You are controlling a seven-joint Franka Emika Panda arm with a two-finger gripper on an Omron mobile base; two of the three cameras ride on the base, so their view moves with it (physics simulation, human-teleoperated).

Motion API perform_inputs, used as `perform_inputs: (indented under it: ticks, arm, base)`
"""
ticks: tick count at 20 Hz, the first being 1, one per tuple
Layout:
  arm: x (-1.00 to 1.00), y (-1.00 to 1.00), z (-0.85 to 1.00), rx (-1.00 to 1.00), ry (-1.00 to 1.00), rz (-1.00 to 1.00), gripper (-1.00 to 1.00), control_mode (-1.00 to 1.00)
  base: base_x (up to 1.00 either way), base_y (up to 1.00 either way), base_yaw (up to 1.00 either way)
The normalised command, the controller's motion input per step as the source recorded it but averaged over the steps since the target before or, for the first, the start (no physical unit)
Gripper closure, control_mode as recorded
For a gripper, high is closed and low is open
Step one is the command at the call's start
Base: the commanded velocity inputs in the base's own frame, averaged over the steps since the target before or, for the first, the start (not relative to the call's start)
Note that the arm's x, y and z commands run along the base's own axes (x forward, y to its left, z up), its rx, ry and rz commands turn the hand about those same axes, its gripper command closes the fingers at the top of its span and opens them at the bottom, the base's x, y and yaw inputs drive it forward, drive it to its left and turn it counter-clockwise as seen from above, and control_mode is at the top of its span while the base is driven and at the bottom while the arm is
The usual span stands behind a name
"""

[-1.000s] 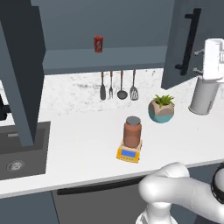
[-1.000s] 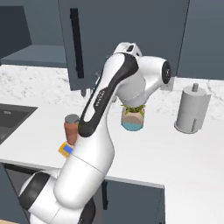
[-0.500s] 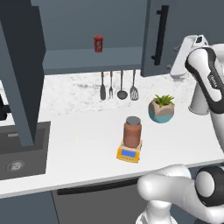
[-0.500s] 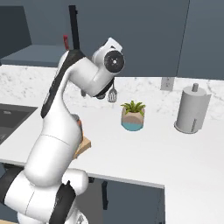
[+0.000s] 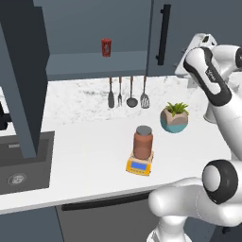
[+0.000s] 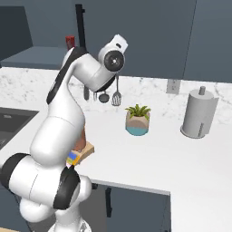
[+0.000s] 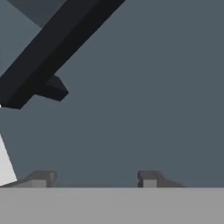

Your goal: Pick the honey bottle and place it on the digital scale for weighing, and close the cabinet.

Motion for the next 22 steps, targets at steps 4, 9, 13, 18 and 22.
perform_inputs:
  ticks: [4, 9, 13, 18, 22]
  arm:
    - [0.83, -0.17, -0.24, 0.0, 0.0, 0.0, -1.0, -1.0]
    - [-0.16, -0.01, -0.08, 0.0, -0.12, 0.0, -1.0, -1.0]
    - [-1.0, 0.0, -0.03, 0.0, -0.38, 0.0, -1.0, -1.0]
    - [-1.0, 0.0, 0.0, 0.03, -0.27, 0.0, -1.0, -1.0]
    - [-1.0, 0.02, 0.0, 0.03, -0.1, 0.0, -1.0, -1.0]
  base:
    - [0.0, 0.0, 0.0]
    - [0.0, 0.0, 0.0]
    - [0.0, 0.0, 0.0]
    - [0.0, 0.0, 0.0]
    - [0.0, 0.0, 0.0]
